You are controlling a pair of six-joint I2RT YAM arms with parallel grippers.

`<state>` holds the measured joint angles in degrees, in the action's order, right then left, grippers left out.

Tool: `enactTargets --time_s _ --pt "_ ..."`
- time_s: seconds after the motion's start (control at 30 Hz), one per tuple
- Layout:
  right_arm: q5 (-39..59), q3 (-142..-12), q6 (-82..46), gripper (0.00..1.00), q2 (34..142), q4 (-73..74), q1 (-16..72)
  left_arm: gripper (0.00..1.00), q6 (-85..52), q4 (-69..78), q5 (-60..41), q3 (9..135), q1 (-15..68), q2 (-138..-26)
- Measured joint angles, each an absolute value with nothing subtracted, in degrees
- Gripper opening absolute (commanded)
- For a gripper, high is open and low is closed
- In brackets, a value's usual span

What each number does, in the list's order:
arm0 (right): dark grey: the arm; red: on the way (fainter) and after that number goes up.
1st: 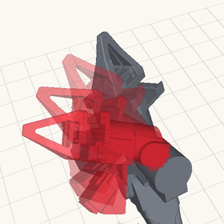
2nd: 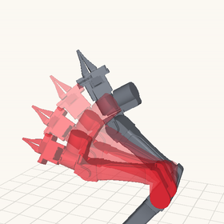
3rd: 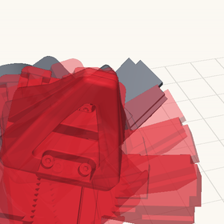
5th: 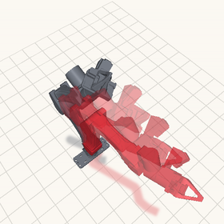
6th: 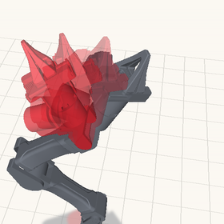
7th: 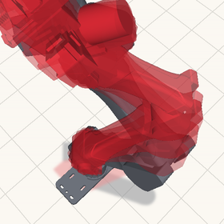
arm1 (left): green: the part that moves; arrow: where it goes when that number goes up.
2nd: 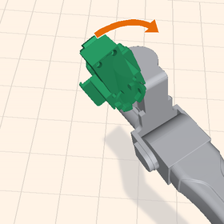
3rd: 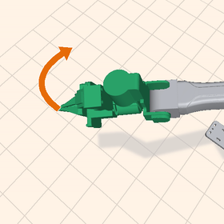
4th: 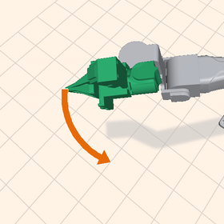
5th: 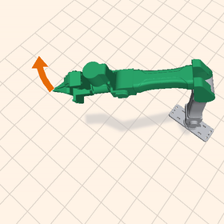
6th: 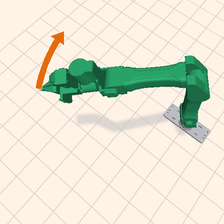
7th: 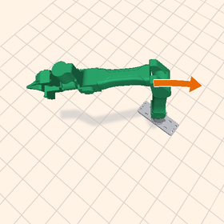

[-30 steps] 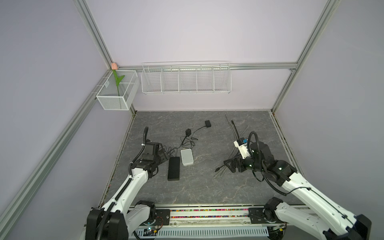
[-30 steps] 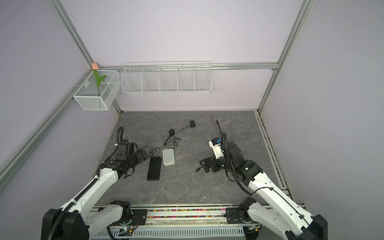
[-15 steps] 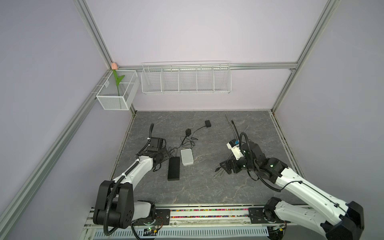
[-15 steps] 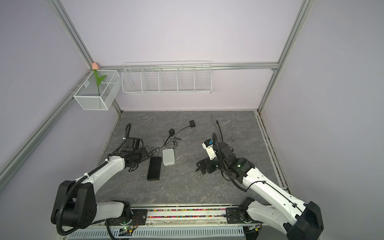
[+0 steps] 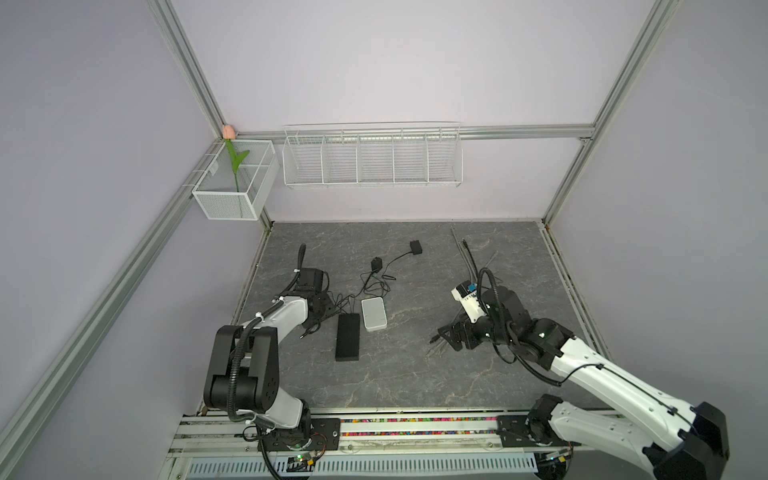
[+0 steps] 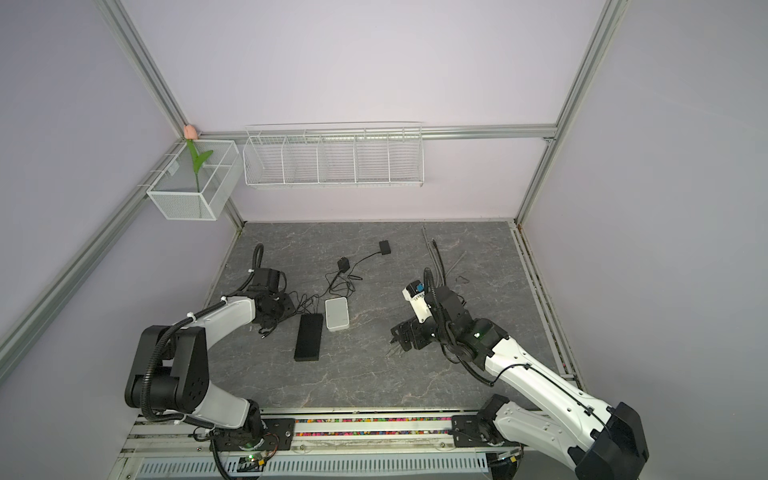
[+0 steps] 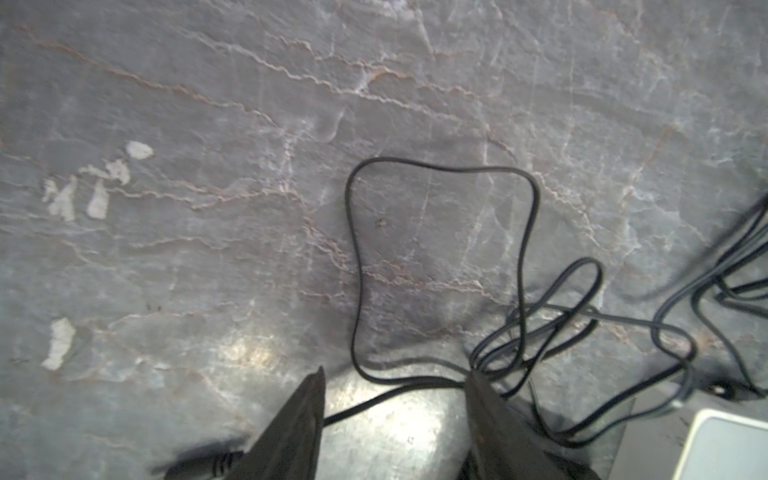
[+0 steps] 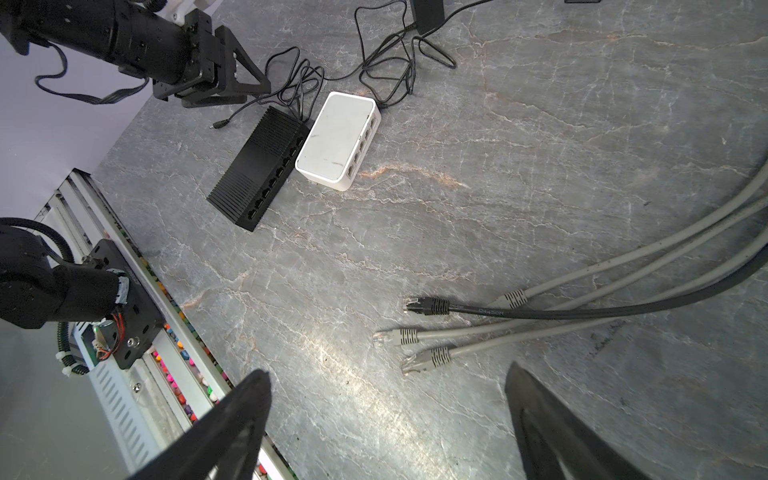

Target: Insert the plug into the switch port

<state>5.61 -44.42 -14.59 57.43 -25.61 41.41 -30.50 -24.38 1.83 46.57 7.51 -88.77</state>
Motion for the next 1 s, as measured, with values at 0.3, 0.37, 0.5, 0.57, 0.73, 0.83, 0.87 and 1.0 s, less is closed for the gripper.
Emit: enactTargets --time_s 0.3,0.37,0.5,0.57,0.73,0.83,0.87,1.0 --pt "5.54 -44.34 -14.79 0.9 57.43 -24.53 41.8 0.41 -29.26 -24.21 0.93 47.0 7.49 -90.8" --pt "5.34 -44.34 -14.79 0.9 57.43 -24.56 41.82 0.37 -29.19 -23.88 0.4 47.59 7.46 -91.48" --pt "5.13 -44.34 -14.79 0.9 57.43 -24.56 41.85 0.38 -29.3 -22.76 -1.34 47.97 7.46 -92.03" --pt "5.08 -44.34 -14.79 0.9 57.43 -24.56 41.85 0.38 -29.32 -22.48 -2.11 47.97 7.46 -92.03" --pt "4.29 -44.34 -14.81 0.9 57.58 -24.53 41.85 0.38 -29.43 -22.22 -4.08 47.97 7.46 -92.16" --pt "4.25 -44.36 -14.83 0.9 58.46 -24.53 41.89 0.38 -29.39 -22.0 -5.02 47.97 7.51 -92.16" --pt "4.27 -44.36 -14.83 0.9 58.72 -24.53 41.91 0.38 -29.39 -21.93 -5.3 47.97 7.51 -92.16" --pt "4.27 -44.36 -14.98 0.89 59.46 -24.49 41.91 0.38 -29.26 -21.98 -6.17 47.97 7.51 -92.09"
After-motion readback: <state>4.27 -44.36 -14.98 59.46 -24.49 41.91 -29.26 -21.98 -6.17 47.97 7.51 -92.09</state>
